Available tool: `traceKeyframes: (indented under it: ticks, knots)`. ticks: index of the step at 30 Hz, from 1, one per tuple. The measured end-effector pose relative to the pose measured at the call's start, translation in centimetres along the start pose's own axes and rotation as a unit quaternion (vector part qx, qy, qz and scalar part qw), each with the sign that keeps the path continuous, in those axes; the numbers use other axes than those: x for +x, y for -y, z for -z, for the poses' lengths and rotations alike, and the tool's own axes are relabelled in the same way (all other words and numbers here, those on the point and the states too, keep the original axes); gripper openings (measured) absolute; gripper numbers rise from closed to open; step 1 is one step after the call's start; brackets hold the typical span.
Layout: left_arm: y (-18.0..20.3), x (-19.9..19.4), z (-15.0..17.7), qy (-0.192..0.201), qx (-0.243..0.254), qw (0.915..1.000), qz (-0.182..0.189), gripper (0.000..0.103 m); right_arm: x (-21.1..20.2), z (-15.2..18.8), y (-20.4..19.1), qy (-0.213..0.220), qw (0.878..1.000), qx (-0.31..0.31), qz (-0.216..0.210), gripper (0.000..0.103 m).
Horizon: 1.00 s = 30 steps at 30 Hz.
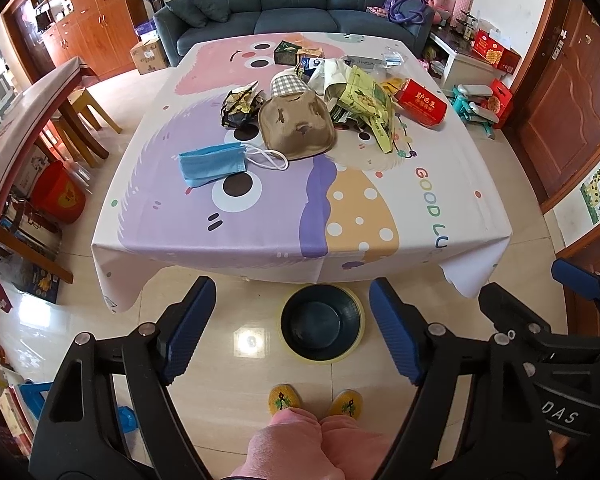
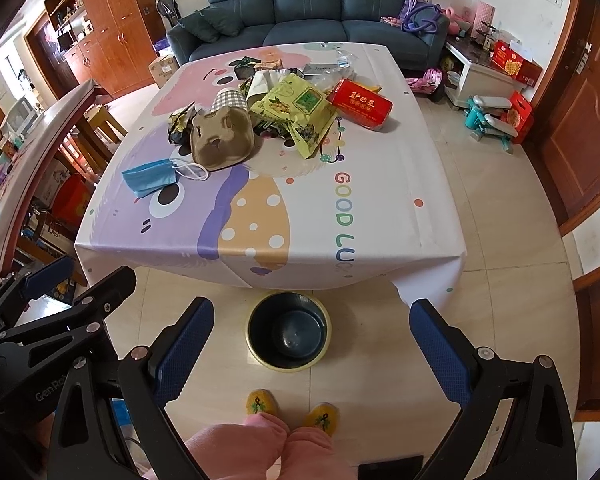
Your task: Collect trash
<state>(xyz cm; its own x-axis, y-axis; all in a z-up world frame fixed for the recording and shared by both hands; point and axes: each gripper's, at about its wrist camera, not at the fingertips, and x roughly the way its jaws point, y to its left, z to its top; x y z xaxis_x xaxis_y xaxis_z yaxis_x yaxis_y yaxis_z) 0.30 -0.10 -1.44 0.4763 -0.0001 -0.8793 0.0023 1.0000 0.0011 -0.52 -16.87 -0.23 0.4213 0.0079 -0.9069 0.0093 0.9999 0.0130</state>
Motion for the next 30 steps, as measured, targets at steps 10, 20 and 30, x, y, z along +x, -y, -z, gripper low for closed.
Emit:
traceKeyframes:
  ticks: [10, 20, 30]
  knots:
    - [0.0, 0.0, 0.0, 0.000, 0.001, 1.0000, 0.001, 0.072, 0.1, 0.0, -0.1, 0.001, 1.000, 0.000, 0.000, 0.100]
    - [-0.1, 0.1, -0.1, 0.001, 0.001, 1.0000, 0.000, 0.072, 0.3, -0.2, -0.4, 0.000, 1.000, 0.001, -0.004, 0.097]
    - [-0.4, 0.2, -1.0, 0.002, 0.004, 1.0000, 0.002, 0.071, 0.2, -0.4, -0.9, 0.001, 1.000, 0.002, -0.006, 0.096]
